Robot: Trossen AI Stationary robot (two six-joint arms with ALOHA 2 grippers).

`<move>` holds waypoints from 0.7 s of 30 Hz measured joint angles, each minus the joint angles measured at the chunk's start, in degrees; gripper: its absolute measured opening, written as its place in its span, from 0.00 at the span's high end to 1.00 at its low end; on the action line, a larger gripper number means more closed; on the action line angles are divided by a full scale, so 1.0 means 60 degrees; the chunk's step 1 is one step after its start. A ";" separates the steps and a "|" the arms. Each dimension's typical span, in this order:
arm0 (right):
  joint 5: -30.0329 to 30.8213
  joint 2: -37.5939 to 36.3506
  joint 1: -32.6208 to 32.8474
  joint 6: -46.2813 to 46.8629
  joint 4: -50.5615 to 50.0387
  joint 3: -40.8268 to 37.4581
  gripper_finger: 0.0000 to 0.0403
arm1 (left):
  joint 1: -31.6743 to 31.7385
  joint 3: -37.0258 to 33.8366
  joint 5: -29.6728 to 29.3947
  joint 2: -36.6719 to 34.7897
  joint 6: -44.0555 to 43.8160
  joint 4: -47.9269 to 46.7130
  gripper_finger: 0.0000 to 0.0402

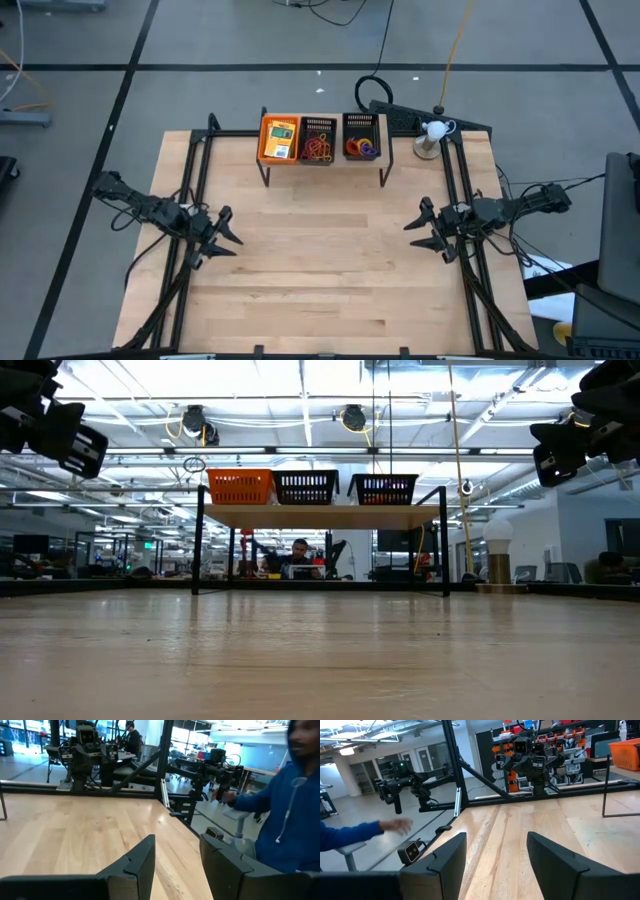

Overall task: Pick & Place Office Desk Supplies
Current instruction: Return to Home Position

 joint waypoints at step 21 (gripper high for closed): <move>-0.0001 0.0000 0.0000 0.0001 0.0025 0.0000 0.51 | 0.0000 -0.0010 -0.0015 0.0000 0.0059 0.0191 0.62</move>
